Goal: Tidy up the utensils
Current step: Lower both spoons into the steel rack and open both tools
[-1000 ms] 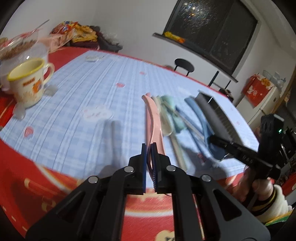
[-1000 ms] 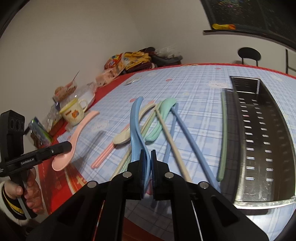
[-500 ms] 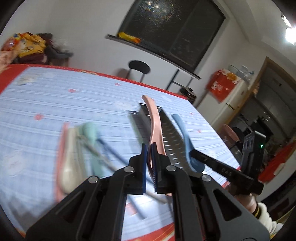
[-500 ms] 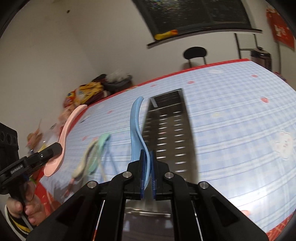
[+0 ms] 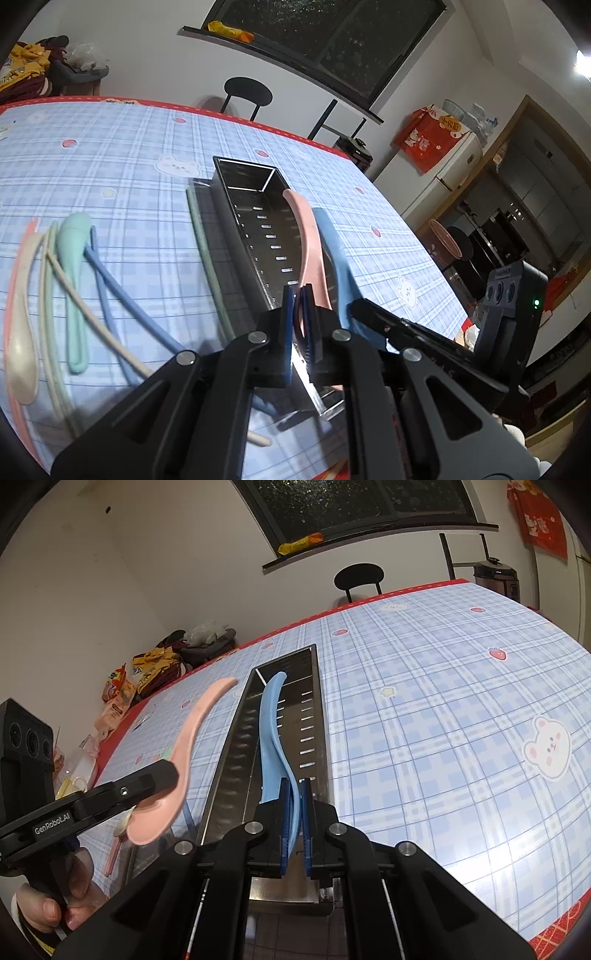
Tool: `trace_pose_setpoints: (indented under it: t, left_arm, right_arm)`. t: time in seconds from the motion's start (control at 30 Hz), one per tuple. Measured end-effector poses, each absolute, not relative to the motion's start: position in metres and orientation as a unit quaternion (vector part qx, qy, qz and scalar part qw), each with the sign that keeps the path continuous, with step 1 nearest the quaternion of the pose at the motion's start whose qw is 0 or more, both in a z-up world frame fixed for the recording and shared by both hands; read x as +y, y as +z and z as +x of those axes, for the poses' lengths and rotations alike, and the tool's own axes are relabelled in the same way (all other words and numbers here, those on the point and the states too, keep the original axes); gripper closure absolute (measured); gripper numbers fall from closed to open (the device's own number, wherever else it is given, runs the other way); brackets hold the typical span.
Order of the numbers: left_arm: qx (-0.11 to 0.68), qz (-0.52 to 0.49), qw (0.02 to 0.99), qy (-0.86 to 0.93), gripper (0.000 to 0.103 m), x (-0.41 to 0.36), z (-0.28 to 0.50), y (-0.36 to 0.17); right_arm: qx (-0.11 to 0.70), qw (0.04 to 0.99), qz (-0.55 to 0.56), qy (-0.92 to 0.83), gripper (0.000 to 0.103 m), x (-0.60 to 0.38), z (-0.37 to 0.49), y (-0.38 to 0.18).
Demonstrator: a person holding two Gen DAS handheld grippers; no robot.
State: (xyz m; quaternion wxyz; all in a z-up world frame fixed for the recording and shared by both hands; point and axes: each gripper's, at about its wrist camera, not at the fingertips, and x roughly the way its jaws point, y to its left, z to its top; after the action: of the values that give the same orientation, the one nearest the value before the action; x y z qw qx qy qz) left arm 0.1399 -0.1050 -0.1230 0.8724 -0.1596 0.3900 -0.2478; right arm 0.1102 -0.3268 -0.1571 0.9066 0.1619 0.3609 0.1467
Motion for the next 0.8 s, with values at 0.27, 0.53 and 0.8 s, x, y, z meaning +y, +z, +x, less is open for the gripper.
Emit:
trace_pose_setpoints:
  t: [0.27, 0.53, 0.8]
  left_arm:
    - [0.405, -0.155, 0.868, -0.243, 0.094, -0.117, 0.146, -0.133]
    - [0.411, -0.144, 0.869, -0.235, 0.094, -0.124, 0.150, -0.138]
    - [0.424, -0.125, 0.867, -0.232, 0.094, -0.142, 0.152, -0.139]
  right_arm:
    - [0.364, 0.905, 0.161, 0.151, 0.097, -0.325, 0.111, -0.160]
    - [0.362, 0.905, 0.155, 0.159, 0.095, -0.322, 0.110, -0.160]
    - [0.335, 0.918, 0.171, 0.127, 0.094, -0.344, 0.102, -0.146]
